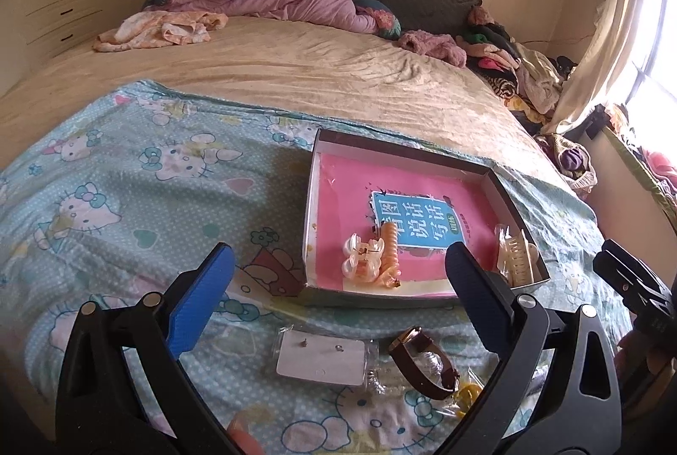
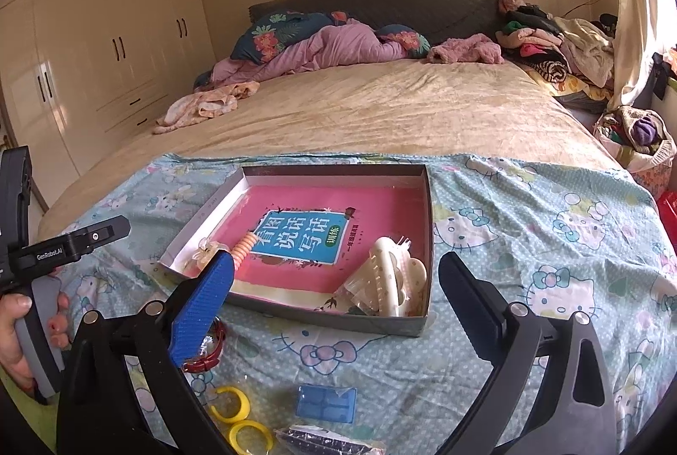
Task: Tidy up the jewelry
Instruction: 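Move both tools back toward the brown watch strap and yellow bangles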
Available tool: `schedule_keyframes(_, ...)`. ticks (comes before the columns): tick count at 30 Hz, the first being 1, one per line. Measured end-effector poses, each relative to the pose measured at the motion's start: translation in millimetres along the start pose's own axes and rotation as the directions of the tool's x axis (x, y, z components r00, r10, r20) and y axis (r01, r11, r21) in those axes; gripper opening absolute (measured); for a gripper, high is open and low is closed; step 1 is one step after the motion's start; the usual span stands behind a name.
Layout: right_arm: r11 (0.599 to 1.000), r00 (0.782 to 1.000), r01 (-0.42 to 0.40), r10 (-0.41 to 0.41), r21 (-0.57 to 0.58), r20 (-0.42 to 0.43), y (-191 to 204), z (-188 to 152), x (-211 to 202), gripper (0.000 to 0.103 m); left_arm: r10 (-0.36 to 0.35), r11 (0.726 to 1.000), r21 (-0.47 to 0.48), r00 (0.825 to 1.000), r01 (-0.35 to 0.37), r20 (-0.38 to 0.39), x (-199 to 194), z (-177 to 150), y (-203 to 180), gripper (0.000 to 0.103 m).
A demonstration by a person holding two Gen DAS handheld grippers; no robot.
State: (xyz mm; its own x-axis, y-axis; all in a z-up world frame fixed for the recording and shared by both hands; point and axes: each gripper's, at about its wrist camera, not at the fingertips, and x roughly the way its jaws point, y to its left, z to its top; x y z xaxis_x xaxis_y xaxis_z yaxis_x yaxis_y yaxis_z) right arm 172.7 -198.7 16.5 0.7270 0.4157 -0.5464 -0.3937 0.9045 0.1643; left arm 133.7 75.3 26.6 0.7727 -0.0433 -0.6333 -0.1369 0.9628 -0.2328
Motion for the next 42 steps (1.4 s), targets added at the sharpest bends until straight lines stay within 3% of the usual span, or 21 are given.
schedule_keyframes(19, 0.996, 0.998, -0.059, 0.06, -0.066, 0.024, 34, 0, -33, 0.097, 0.012, 1.0, 0.019, 0.999, -0.013, 0.038, -41, -9, 6, 0.093)
schedule_keyframes(42, 0.982, 0.989, -0.138, 0.132, -0.126, -0.06, 65, -33, -46, 0.097, 0.054, 0.997, 0.059, 0.999, -0.053, -0.005, -56, -41, 9, 0.093)
